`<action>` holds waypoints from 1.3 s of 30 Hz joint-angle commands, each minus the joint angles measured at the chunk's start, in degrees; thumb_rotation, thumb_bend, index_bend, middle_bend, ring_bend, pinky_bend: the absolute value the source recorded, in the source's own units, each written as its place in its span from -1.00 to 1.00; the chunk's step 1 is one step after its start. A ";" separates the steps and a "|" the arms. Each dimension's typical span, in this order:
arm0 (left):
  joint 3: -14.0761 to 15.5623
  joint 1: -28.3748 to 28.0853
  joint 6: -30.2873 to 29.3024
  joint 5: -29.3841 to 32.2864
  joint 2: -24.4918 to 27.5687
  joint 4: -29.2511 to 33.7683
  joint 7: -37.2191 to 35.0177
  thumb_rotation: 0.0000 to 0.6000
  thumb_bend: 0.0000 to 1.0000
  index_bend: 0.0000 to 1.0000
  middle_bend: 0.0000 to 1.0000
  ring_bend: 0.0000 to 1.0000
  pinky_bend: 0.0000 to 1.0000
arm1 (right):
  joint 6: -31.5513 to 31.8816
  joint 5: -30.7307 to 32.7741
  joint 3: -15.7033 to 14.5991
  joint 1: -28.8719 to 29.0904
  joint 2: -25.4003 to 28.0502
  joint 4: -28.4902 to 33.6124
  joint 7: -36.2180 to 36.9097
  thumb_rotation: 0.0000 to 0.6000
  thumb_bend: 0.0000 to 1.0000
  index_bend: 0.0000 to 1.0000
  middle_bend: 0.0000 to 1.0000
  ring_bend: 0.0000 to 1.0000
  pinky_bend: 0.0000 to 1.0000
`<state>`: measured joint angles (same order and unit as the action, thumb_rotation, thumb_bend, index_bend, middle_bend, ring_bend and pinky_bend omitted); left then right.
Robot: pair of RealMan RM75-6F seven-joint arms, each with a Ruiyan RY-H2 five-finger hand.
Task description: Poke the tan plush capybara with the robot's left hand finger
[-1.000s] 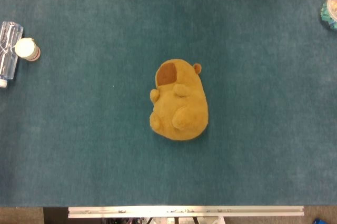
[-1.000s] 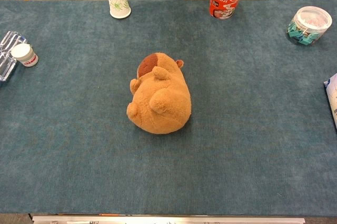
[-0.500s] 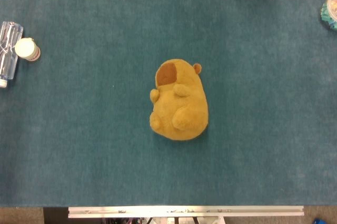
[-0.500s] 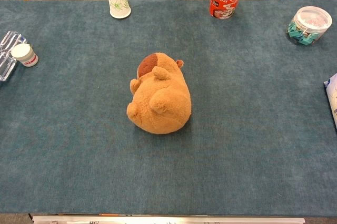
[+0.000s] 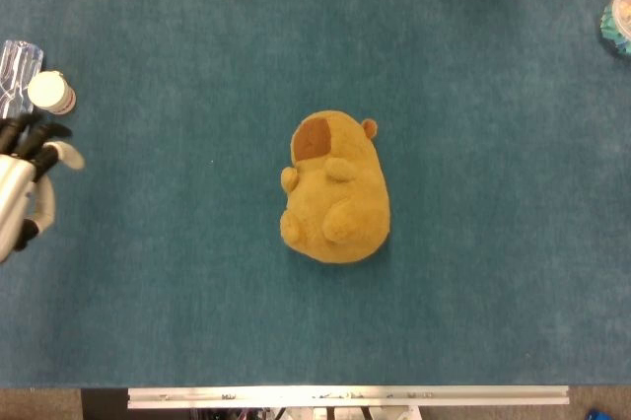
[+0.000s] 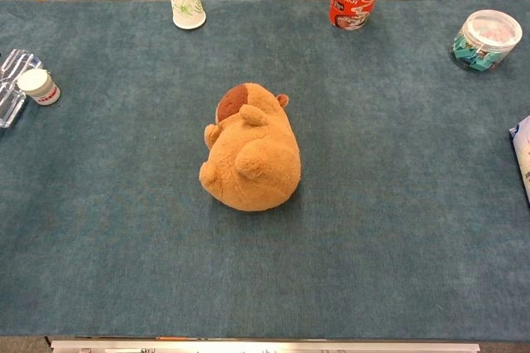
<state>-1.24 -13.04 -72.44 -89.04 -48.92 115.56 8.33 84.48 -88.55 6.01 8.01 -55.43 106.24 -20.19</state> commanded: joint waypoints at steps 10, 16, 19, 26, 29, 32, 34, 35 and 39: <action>-0.14 -5.17 6.78 0.00 -0.57 4.46 1.65 1.00 0.85 -0.30 0.75 0.10 -0.33 | -0.84 0.87 0.39 0.73 -0.01 -1.48 1.93 1.00 -1.00 -0.48 -0.39 -0.43 -0.24; 0.16 -7.25 9.61 -0.38 -4.34 4.26 3.51 1.00 0.95 -0.30 1.00 0.36 -0.19 | -0.95 0.96 0.38 0.87 0.06 -1.99 2.79 1.00 -1.00 -0.48 -0.39 -0.43 -0.24; 0.31 -8.71 12.07 0.45 -5.38 4.20 4.06 1.00 1.00 -0.31 1.00 0.43 -0.07 | -1.01 1.12 0.27 0.84 0.02 -2.29 3.14 1.00 -1.00 -0.48 -0.39 -0.43 -0.24; 0.38 -11.21 15.03 1.00 -7.79 2.92 7.41 1.00 1.00 -0.36 1.00 0.73 0.32 | -0.67 1.29 0.14 0.61 -0.01 -2.84 3.92 1.00 -1.00 -0.48 -0.39 -0.43 -0.24; 0.33 -11.85 15.57 1.72 -8.45 2.56 8.28 1.00 1.00 -0.38 1.00 0.80 0.42 | -0.63 1.38 0.05 0.52 -0.05 -3.13 4.26 1.00 -1.00 -0.48 -0.39 -0.43 -0.24; 0.64 -12.46 16.46 2.38 -8.73 2.63 9.32 1.00 1.00 -0.41 1.00 0.81 0.42 | -0.59 1.46 0.02 0.49 -0.13 -3.42 4.58 1.00 -1.00 -0.48 -0.39 -0.43 -0.24; 0.89 -12.86 17.01 2.68 -8.90 2.87 9.95 1.00 1.00 -0.43 1.00 0.81 0.42 | -0.61 1.46 -0.04 0.49 -0.21 -3.57 4.75 1.00 -1.00 -0.48 -0.39 -0.43 -0.24; 0.99 -13.02 17.23 2.82 -8.92 3.04 10.22 1.00 1.00 -0.44 1.00 0.81 0.42 | -0.61 1.46 -0.06 0.49 -0.25 -3.64 4.81 1.00 -1.00 -0.48 -0.39 -0.43 -0.24; 1.28 -13.64 17.63 2.77 -8.98 4.05 10.91 1.00 1.00 -0.47 1.00 0.81 0.42 | -0.68 1.52 -0.14 0.50 -0.44 -3.91 4.99 1.00 -1.00 -0.48 -0.39 -0.43 -0.24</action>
<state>-0.03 -26.54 -54.88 -86.22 -57.88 119.41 19.13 83.80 -87.03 5.87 8.51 -55.88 102.33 -15.21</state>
